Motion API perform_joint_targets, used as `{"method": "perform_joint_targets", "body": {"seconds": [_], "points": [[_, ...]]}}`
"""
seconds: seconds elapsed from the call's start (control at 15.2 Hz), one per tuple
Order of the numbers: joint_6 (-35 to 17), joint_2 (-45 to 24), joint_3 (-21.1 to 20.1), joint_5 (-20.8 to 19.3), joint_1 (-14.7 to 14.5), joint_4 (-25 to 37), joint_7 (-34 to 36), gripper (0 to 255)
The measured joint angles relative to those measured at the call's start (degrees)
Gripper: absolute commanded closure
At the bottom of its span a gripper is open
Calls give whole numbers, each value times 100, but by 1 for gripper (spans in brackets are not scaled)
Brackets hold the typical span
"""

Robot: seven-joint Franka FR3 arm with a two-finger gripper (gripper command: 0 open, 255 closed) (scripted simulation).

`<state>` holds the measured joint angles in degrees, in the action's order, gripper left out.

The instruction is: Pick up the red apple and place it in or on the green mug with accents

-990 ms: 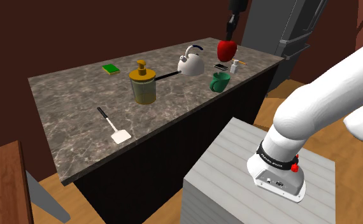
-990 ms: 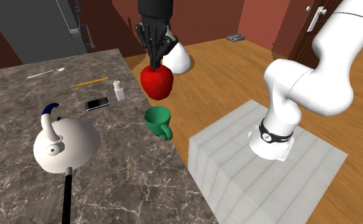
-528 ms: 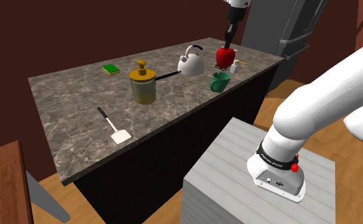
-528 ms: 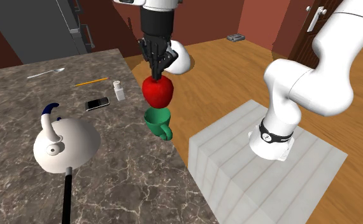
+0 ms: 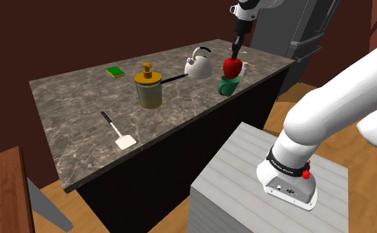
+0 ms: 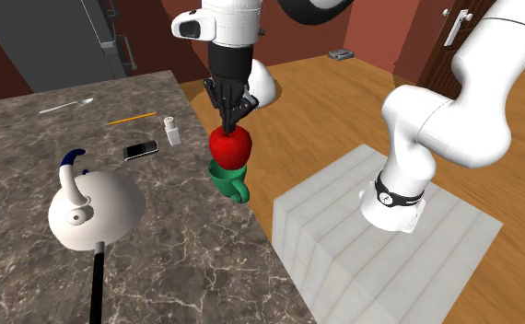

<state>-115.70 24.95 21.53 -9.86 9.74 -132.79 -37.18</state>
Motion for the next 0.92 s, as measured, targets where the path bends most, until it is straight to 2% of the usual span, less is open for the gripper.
{"method": "perform_joint_targets", "body": {"seconds": [0.2, 0.59, 0.66, 0.92], "points": [[-196, -61, 25, -1, -3, -137, 3, 255], [-235, -63, 28, -5, -2, -172, 6, 255], [-235, -63, 28, -5, -2, -172, 6, 0], [-236, -62, 28, -5, -2, -172, 6, 0]]}}
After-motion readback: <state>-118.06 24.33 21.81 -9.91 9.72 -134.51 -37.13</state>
